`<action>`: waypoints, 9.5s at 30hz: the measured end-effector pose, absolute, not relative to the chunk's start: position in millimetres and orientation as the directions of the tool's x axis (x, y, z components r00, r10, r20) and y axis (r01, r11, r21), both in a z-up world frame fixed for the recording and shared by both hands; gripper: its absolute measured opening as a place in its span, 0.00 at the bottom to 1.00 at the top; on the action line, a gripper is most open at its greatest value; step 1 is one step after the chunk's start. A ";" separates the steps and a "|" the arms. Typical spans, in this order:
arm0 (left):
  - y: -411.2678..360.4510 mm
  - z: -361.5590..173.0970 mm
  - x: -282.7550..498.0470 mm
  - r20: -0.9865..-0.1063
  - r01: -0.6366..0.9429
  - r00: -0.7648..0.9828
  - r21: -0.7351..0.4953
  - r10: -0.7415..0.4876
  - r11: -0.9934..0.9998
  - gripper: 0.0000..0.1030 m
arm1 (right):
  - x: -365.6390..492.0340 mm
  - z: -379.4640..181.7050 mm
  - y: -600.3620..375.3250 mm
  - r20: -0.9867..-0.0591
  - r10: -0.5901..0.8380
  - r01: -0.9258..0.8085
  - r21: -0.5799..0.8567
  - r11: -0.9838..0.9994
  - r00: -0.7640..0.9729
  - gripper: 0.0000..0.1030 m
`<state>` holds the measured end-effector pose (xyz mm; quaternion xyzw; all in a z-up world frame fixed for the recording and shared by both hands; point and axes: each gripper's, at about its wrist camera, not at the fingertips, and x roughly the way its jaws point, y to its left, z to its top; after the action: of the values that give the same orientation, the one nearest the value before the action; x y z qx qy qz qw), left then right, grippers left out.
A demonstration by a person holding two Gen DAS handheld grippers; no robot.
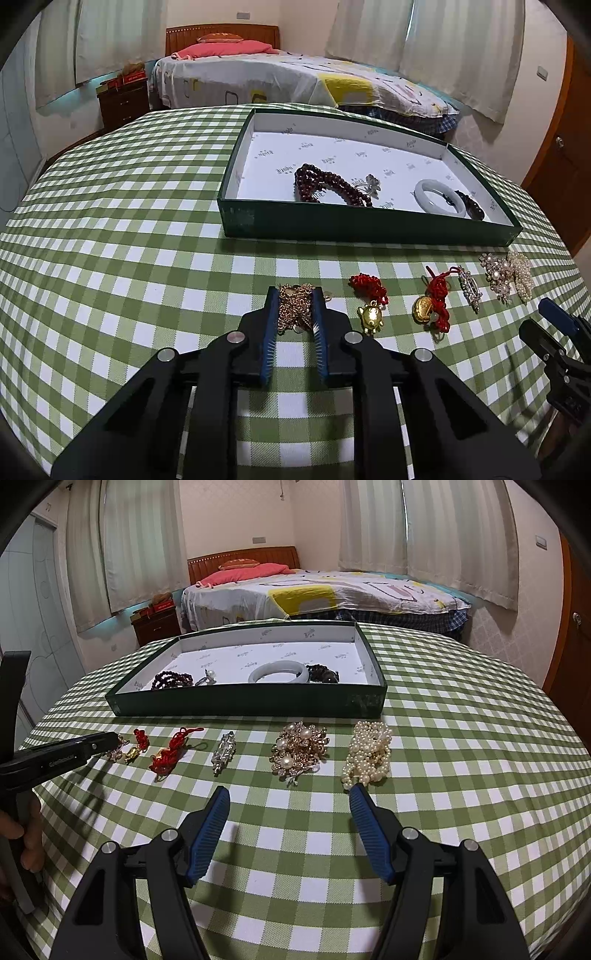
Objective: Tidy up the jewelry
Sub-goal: 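Lower the left gripper onto the gold chain brooch and close it, then lower the right gripper around the pearl-and-gold brooch while the left holds the gold chain, then lift both held brooches and carry them over the green box, then open both grippers to drop the brooches into the box, then withdraw both tools from the box toward the remaining jewelry, then grasp the red tassel charm with the left gripper while the right grasps the silver brooch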
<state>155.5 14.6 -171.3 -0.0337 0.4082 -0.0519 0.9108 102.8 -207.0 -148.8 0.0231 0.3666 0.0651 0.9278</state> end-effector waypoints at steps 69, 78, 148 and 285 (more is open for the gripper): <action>26.9 -168.1 150.4 -0.731 0.044 0.672 -0.119 -0.118 0.992 0.13 | 158.6 -149.9 -203.1 -0.750 0.132 -0.098 0.090 0.991 0.648 0.36; 27.1 -164.9 150.3 -0.726 0.048 0.678 -0.117 -0.118 0.992 0.12 | 155.5 -146.4 -203.8 -0.741 0.133 -0.098 0.091 0.991 0.658 0.36; -27.2 -105.7 317.4 -0.639 0.124 0.750 -0.117 -0.170 0.985 0.11 | 289.2 -91.3 -205.2 -0.585 0.157 -0.141 0.073 0.987 0.796 0.36; 28.6 -135.3 139.0 -0.666 0.008 0.742 -0.104 -0.076 0.995 0.68 | 158.1 -154.2 -155.1 -0.775 0.174 -0.202 0.061 0.978 0.608 0.19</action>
<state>139.0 28.6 -135.3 -0.0471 0.3586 -0.0226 0.9320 158.1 -155.1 -154.2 -0.0162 0.4304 0.1047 0.8964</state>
